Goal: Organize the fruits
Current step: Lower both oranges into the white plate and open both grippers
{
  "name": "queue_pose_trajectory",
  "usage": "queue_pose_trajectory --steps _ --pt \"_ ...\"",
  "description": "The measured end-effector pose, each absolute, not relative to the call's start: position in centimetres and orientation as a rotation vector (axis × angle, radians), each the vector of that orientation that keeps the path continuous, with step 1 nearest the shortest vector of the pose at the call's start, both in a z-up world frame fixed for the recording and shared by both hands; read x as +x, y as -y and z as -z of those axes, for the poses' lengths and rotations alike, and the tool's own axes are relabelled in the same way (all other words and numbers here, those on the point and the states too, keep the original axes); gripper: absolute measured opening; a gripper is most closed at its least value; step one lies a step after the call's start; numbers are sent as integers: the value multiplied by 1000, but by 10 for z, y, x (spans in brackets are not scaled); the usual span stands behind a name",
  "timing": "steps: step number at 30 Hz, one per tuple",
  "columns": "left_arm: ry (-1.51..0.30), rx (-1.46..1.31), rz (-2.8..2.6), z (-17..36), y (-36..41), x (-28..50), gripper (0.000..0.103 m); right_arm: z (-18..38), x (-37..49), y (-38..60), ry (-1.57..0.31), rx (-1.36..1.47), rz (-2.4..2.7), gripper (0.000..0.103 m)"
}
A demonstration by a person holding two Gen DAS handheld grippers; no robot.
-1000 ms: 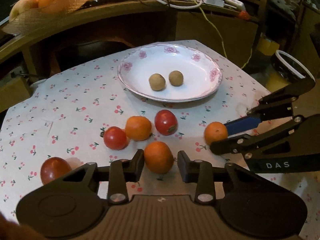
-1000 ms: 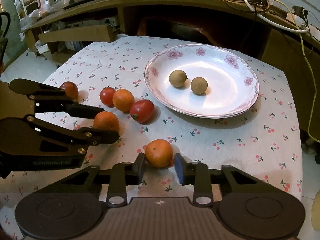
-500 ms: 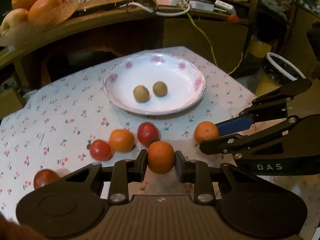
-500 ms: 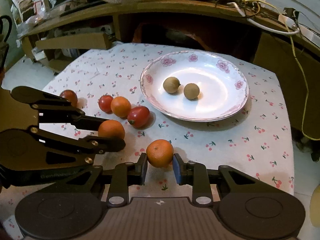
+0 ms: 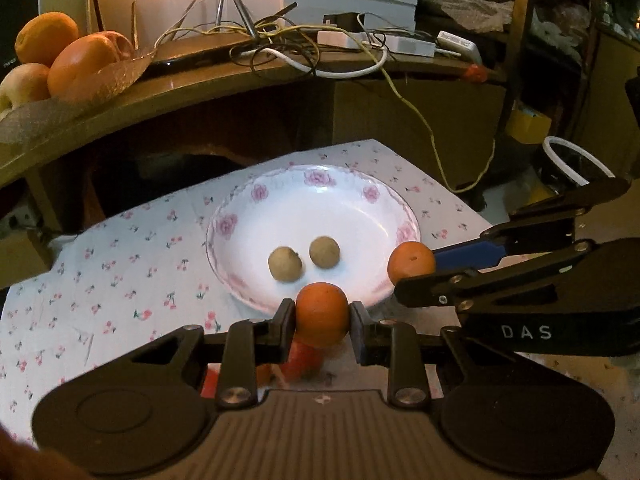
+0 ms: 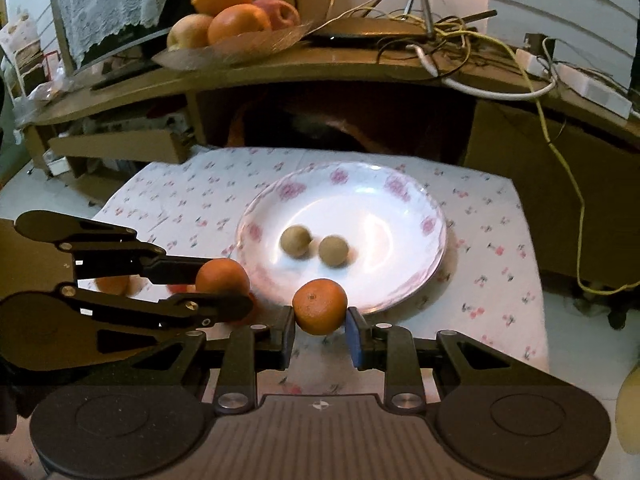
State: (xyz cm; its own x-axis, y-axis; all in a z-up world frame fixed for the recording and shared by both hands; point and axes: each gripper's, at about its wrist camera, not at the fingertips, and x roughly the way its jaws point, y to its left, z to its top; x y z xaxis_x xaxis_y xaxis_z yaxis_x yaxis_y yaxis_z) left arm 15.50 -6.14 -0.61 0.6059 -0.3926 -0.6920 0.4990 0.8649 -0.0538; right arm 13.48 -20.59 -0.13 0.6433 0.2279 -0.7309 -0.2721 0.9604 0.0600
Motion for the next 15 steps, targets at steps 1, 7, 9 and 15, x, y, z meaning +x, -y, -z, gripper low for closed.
queue_pose_trajectory --steps 1,7,9,15 --pt "-764 143 514 7 61 157 34 3 138 208 -827 -48 -278 29" --pt "-756 140 487 10 64 171 34 10 155 209 -831 -43 -262 29" --pt "-749 141 485 9 65 176 34 12 159 210 -836 -41 -253 29" --pt "-769 137 487 18 67 186 34 17 169 212 -838 -37 -241 29"
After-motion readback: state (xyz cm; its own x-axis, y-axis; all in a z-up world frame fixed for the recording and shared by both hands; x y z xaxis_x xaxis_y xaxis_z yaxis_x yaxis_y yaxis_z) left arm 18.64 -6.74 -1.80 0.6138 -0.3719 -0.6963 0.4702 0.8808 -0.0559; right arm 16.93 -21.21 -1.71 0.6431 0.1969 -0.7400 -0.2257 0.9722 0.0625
